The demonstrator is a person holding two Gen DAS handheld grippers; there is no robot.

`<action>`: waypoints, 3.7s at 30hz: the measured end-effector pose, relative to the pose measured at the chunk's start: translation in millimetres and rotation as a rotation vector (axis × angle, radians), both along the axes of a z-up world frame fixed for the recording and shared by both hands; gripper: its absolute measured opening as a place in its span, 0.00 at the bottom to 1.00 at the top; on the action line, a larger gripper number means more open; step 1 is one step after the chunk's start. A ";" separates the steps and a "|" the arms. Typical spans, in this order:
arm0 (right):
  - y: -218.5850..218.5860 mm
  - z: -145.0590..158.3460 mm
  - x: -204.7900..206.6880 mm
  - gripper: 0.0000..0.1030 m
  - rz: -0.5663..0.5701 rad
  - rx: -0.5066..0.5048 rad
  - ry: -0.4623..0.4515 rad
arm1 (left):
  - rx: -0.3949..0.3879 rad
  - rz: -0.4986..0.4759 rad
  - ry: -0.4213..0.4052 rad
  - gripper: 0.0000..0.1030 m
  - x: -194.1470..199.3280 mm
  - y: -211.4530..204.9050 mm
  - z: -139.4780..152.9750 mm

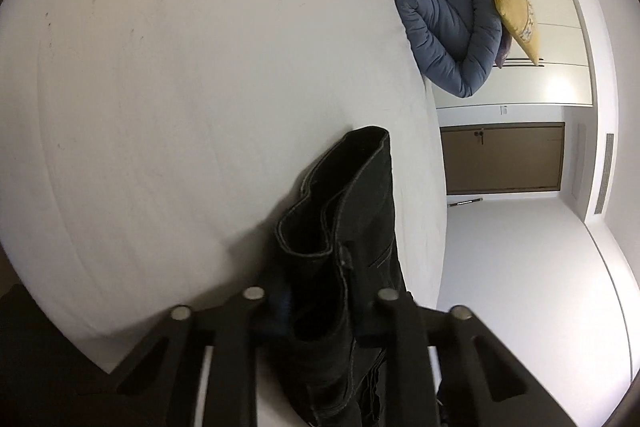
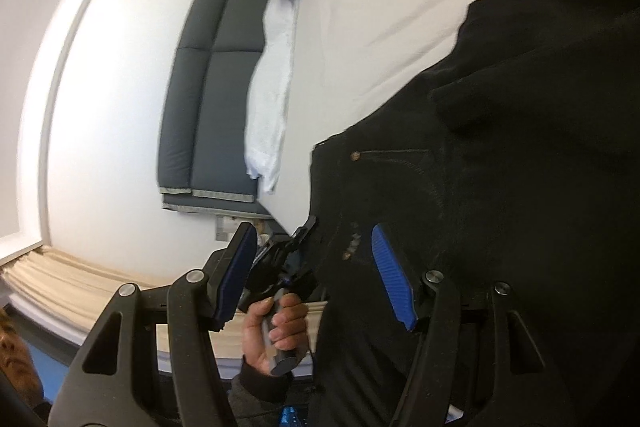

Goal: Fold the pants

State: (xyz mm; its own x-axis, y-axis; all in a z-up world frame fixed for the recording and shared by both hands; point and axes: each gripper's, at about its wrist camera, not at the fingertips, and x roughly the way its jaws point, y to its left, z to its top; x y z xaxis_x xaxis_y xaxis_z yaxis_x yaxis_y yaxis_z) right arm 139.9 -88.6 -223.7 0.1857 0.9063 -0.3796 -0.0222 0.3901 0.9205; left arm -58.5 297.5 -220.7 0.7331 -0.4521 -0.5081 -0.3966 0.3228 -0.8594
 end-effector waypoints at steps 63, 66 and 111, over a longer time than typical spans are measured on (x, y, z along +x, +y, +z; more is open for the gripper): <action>-258.9 -5.6 -59.2 0.15 -0.263 -0.341 -0.100 | 0.964 -1.080 -0.331 0.17 2.0 -505.6 75.6; -261.5 -2.0 -58.7 0.15 -0.274 -0.348 -0.115 | 0.959 -1.084 -0.339 0.18 4.7 -506.7 75.3; -203.5 27.6 -129.0 0.18 -0.209 -0.391 -0.164 | 1.140 -0.926 -0.080 0.54 89.5 -351.3 59.0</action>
